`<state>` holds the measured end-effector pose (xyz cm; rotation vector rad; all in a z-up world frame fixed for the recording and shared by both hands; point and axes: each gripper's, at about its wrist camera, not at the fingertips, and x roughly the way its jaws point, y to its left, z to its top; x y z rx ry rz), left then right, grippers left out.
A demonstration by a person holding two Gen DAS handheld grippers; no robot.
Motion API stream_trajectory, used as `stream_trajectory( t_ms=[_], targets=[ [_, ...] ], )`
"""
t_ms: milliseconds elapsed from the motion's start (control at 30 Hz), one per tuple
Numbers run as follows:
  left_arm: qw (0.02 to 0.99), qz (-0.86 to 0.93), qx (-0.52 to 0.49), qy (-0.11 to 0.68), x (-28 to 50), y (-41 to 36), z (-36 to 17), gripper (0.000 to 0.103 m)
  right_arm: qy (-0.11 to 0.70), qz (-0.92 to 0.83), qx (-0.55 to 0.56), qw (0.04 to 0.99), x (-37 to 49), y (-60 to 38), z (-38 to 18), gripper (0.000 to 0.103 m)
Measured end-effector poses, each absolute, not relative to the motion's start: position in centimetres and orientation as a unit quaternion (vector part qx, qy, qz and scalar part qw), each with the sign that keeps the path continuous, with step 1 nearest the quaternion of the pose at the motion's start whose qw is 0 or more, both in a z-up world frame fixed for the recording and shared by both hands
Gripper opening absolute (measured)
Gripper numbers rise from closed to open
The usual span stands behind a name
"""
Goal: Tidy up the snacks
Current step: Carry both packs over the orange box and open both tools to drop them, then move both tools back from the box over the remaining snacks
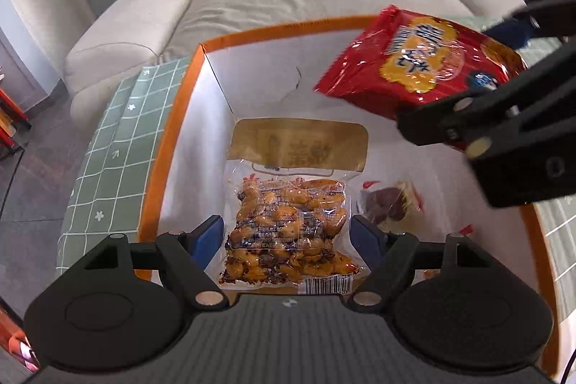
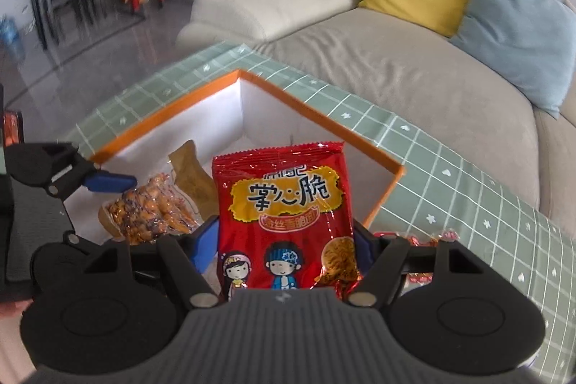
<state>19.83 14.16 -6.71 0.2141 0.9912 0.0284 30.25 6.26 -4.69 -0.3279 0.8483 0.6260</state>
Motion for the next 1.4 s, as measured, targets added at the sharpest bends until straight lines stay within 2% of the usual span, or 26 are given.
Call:
stream_trajectory(
  t_ms=[300, 567, 900, 1133, 1400],
  targets=[
    [0.847, 0.024, 0.107, 0.521, 21.3, 14.6, -7.8, 0.09, 0.42, 0.3, -0.228, 0.826, 30.8, 9.3, -7.2, 0.07],
    [0.846, 0.016, 0.109, 0.522, 21.2, 14.3, -7.8, 0.096, 0.409, 0.298, -0.264, 0.821, 30.2, 9.8, -7.8, 0.071],
    [0.857, 0.017, 0.105, 0.505, 20.2, 14.4, -7.4, 0.098, 0.415, 0.302, -0.243, 0.823, 30.5, 9.4, -7.4, 0.073],
    [0.875, 0.022, 0.091, 0.476, 19.4, 14.8, -5.6, 0.1, 0.407, 0.299, -0.206, 0.838, 30.6, 8.5, -5.6, 0.084],
    [0.887, 0.032, 0.07, 0.455, 18.4, 15.3, -3.3, 0.1, 0.388, 0.293, -0.182, 0.855, 29.5, 7.3, -3.2, 0.084]
  ],
)
